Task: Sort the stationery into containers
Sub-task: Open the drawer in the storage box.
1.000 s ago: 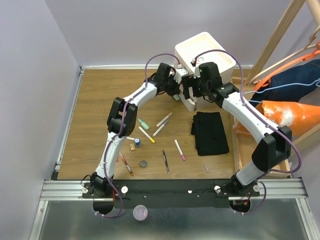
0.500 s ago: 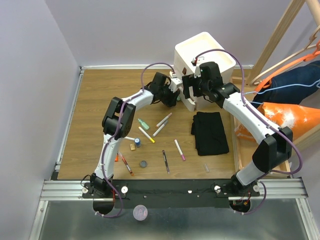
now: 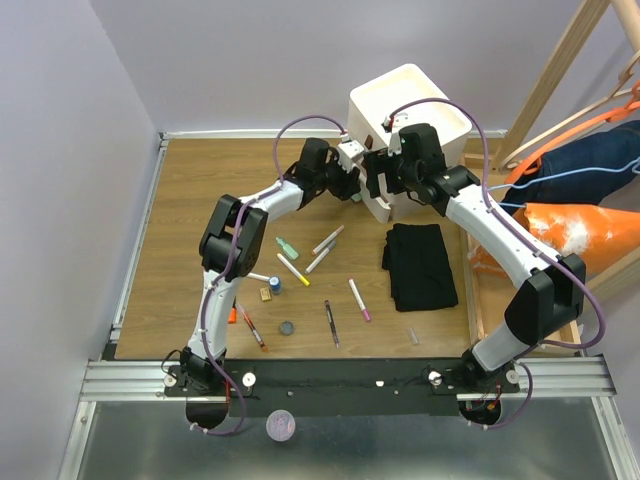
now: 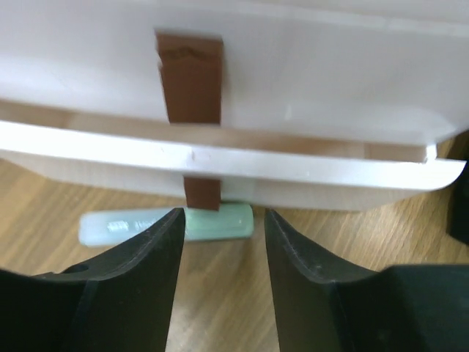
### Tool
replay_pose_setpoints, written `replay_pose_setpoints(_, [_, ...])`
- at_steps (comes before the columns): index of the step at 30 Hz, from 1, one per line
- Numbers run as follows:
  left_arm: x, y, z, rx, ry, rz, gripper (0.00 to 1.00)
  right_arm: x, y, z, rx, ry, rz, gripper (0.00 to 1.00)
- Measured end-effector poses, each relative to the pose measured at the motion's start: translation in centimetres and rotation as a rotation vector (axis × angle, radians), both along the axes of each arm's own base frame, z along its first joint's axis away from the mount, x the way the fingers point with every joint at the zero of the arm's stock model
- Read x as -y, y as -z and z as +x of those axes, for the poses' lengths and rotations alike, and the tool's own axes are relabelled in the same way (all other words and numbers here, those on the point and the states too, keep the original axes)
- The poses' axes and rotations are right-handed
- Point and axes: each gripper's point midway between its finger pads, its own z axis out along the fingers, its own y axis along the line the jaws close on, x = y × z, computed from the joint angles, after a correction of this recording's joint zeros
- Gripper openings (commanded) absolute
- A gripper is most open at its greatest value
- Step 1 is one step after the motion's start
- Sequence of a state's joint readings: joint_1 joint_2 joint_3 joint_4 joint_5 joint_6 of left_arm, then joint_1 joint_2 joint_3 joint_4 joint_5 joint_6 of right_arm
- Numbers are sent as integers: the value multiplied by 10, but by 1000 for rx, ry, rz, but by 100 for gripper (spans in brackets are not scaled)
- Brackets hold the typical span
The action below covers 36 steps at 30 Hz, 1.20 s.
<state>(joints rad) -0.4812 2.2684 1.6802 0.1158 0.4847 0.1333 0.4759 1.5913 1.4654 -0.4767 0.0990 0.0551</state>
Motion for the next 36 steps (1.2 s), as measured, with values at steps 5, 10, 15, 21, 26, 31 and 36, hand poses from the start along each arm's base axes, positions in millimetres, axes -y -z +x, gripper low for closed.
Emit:
replay_pose_setpoints(5, [2,-24,13,53,15,-45,51,0,-1,0,2,-3,-2,100])
replay_pose_setpoints(10, [5,-41,29,79,22,-64,50,-2,-3,1,6,-6,3,100])
replay_pose_setpoints(15, [6,-42,40,-3,-6,-75,47,-5,-8,3,11,-16,11,100])
replay_pose_setpoints(21, [-21,-17,5,-368,-168,-303,41,-7,-13,6,21,-18,15,100])
replay_pose_setpoints(26, [-39,-4,3,-583,-304,-477,50,-8,-13,6,22,-21,14,100])
replay_pose_setpoints(31, [-24,-27,7,-655,-305,-631,49,-10,-11,10,19,-26,11,100])
replay_pose_setpoints(36, [-15,-33,8,-717,-309,-716,45,-11,-10,13,19,-30,3,100])
